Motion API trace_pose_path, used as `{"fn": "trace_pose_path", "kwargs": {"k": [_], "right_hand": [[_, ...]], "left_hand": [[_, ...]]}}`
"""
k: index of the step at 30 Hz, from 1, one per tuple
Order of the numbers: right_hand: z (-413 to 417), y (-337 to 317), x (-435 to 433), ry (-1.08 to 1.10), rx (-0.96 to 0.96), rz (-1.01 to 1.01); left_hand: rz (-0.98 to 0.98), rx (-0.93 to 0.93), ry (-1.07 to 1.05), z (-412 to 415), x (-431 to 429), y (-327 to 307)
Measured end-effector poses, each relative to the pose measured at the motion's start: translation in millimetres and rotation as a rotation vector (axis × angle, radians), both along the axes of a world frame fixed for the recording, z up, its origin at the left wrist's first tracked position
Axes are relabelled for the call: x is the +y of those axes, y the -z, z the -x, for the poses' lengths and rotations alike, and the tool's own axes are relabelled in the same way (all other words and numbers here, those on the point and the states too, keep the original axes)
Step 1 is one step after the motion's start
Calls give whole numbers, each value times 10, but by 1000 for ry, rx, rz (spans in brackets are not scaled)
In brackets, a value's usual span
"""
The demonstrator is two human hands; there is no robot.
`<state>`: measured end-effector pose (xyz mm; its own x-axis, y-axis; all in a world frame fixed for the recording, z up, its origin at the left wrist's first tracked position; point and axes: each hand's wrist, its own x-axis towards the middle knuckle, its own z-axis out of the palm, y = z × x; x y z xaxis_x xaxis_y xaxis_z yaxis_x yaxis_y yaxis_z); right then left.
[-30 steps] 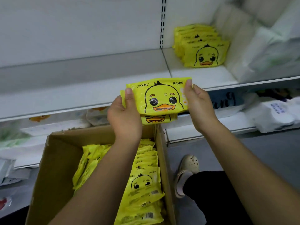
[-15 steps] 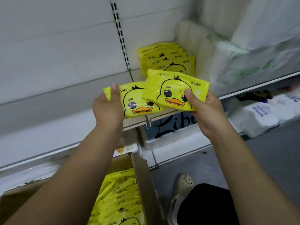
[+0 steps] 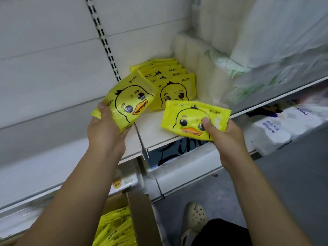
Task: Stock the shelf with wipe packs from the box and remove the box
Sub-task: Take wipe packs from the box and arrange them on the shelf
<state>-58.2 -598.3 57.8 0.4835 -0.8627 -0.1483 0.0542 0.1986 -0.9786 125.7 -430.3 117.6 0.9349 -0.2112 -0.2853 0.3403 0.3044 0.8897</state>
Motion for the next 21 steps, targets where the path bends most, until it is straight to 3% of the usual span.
{"fn": "trace_pose_path", "kwargs": {"k": [4, 9, 14, 21], "right_hand": [[-4, 28, 47, -230, 82, 54], [86, -67, -46, -406, -12, 69], [64, -42, -139, -336, -94, 35], [86, -9, -193, -238, -86, 40]], "left_hand": [[-54, -10, 158, -9, -129, 29], [-188, -175, 349, 43, -319, -11], [-204, -210, 531, 158, -402, 60], [-202, -209, 534, 151, -507, 132]]}}
